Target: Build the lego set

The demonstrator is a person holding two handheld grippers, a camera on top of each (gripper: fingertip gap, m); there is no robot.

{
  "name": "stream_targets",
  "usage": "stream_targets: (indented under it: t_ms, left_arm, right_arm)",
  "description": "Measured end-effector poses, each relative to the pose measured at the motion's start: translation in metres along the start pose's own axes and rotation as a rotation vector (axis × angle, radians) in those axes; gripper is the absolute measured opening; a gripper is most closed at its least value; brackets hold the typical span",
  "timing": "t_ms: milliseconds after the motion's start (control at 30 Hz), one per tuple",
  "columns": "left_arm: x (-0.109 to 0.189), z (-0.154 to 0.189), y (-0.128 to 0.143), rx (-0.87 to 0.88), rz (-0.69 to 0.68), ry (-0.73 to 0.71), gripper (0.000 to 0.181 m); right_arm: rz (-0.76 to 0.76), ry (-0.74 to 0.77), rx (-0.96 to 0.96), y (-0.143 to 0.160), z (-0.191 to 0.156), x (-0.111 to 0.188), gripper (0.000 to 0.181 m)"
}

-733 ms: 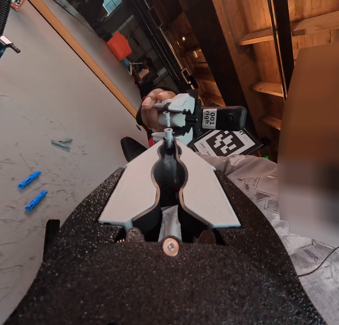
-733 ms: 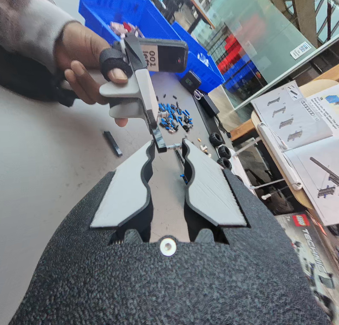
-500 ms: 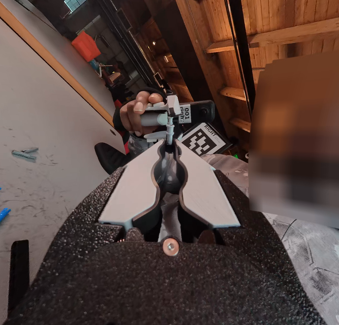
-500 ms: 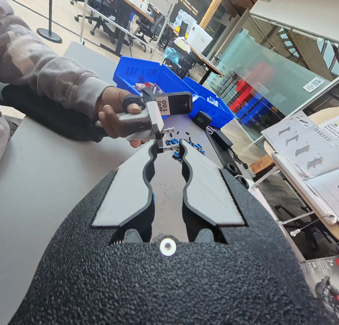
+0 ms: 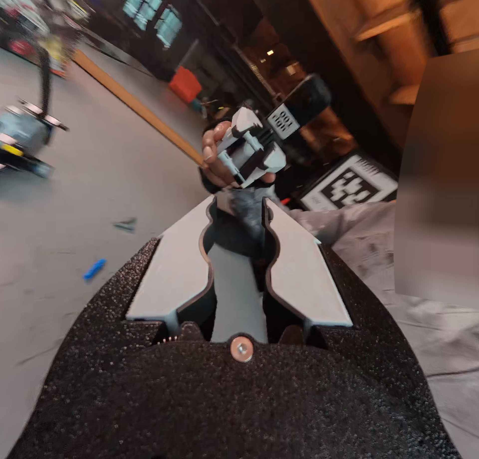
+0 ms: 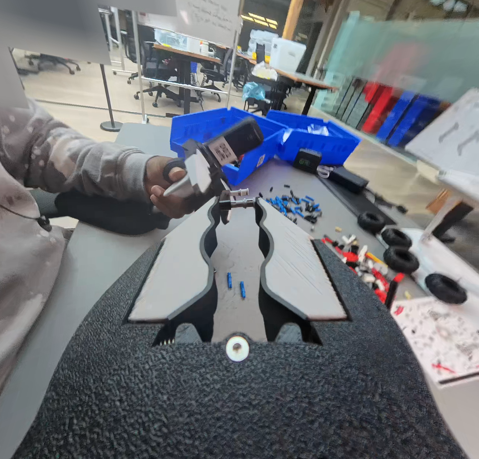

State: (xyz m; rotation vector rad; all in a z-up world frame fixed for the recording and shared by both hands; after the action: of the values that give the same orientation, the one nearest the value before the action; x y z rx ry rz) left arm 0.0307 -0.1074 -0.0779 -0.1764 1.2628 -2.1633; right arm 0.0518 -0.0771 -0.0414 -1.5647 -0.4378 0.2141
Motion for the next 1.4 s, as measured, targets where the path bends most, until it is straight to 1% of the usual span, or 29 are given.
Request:
stream_targets:
  t_ms: [33, 67, 100, 133, 167, 233, 333, 367, 400, 467, 533, 600, 633, 733, 833, 867, 933, 1033, 1100, 1133, 1167, 1267, 1300, 1333, 1400]
  left_arm:
    - [0.004, -0.009, 0.001, -0.161, -0.069, -0.132, 0.036]
    - [0.009, -0.018, 0.0, -0.336, -0.147, -0.274, 0.039]
    - [0.013, -0.025, -0.002, -0.503, -0.224, -0.402, 0.039]
    - [0.014, -0.029, -0.002, -0.645, -0.297, -0.486, 0.041]
    - [0.011, -0.029, 0.001, -0.751, -0.363, -0.526, 0.039]
    - [0.004, -0.034, 0.011, -0.865, -0.474, -0.583, 0.031]
    - [0.002, -0.043, 0.023, -0.972, -0.589, -0.653, 0.021]
    - [0.001, -0.043, 0.025, -0.971, -0.594, -0.64, 0.018]
    - [-0.002, -0.038, 0.026, -0.937, -0.566, -0.6, 0.015]
    - [-0.008, -0.025, 0.022, -0.763, -0.438, -0.463, 0.009]
    - [-0.01, -0.015, 0.013, -0.566, -0.307, -0.35, 0.009]
    - [-0.009, -0.008, 0.008, -0.426, -0.226, -0.252, 0.009]
    - [-0.009, -0.004, 0.007, -0.387, -0.198, -0.216, 0.009]
    - [-0.011, 0.003, 0.006, -0.339, -0.161, -0.157, 0.009]
    - [-0.013, 0.009, 0.006, -0.299, -0.141, -0.104, 0.009]
    - [-0.013, 0.01, 0.006, -0.282, -0.134, -0.09, 0.009]
    - [-0.014, 0.012, 0.008, -0.258, -0.129, -0.068, 0.009]
    - [-0.013, 0.011, 0.009, -0.236, -0.13, -0.067, 0.01]
    - [-0.009, 0.004, 0.008, -0.256, -0.133, -0.114, 0.019]
    - [-0.006, 0.001, 0.007, -0.274, -0.14, -0.142, 0.02]
    - [-0.004, -0.001, 0.006, -0.298, -0.152, -0.165, 0.016]
    - [-0.001, -0.006, 0.006, -0.358, -0.18, -0.225, 0.016]
    - [0.0, -0.006, 0.006, -0.362, -0.183, -0.229, 0.014]
    - [0.0, -0.006, 0.006, -0.359, -0.184, -0.224, 0.008]
    - [0.0, -0.005, 0.007, -0.341, -0.183, -0.214, 0.007]
  right_arm:
    - [-0.043, 0.025, -0.115, 0.007, 0.011, 0.0, 0.027]
    - [-0.069, 0.037, -0.23, 0.014, 0.019, 0.0, 0.027]
    - [-0.077, 0.017, -0.343, 0.02, 0.021, -0.002, 0.027]
    - [-0.091, -0.014, -0.45, 0.026, 0.02, -0.006, 0.026]
    - [-0.102, -0.024, -0.536, 0.032, 0.021, -0.01, 0.026]
    - [-0.131, -0.046, -0.645, 0.044, 0.021, -0.019, 0.026]
    - [-0.158, -0.055, -0.715, 0.055, 0.019, -0.027, 0.026]
    - [-0.147, -0.067, -0.716, 0.055, 0.019, -0.027, 0.026]
    - [-0.119, -0.103, -0.691, 0.051, 0.016, -0.026, 0.026]
    - [-0.051, -0.203, -0.571, 0.041, 0.006, -0.017, 0.03]
    - [0.001, -0.249, -0.434, 0.038, -0.001, -0.008, 0.024]
    - [0.082, -0.27, -0.399, 0.027, -0.004, -0.002, 0.018]
    - [0.107, -0.265, -0.398, 0.024, -0.003, -0.001, 0.017]
    - [0.102, -0.229, -0.393, 0.027, 0.004, -0.003, 0.022]
    - [0.144, -0.253, -0.403, 0.021, 0.0, -0.004, 0.022]
    - [0.151, -0.262, -0.401, 0.019, -0.002, -0.005, 0.021]
    - [0.158, -0.258, -0.391, 0.016, -0.005, -0.007, 0.006]
    - [0.148, -0.256, -0.374, 0.018, -0.006, -0.006, 0.006]
    - [0.131, -0.223, -0.371, 0.022, -0.004, -0.008, 0.006]
    - [0.126, -0.212, -0.368, 0.023, -0.004, -0.009, 0.006]
    - [0.111, -0.191, -0.363, 0.024, -0.003, -0.011, 0.006]
    - [0.059, -0.146, -0.331, 0.031, -0.002, -0.017, 0.006]
    - [0.048, -0.143, -0.33, 0.033, -0.003, -0.018, 0.006]
    - [0.044, -0.139, -0.334, 0.033, -0.003, -0.019, 0.006]
    - [0.024, -0.129, -0.311, 0.037, -0.004, -0.019, 0.006]
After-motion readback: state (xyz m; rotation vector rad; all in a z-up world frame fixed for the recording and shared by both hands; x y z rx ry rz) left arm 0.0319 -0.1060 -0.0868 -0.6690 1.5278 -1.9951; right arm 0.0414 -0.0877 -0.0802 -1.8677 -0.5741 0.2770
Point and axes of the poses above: each gripper's, where its closed fingertips meet, x back along the fingers, y out of its underside, z = x × y across the jaws, the point moved 1 cm from there along x, back along the fingers, and after that the axes turned 14 degrees about -x, right-handed, at the moved point
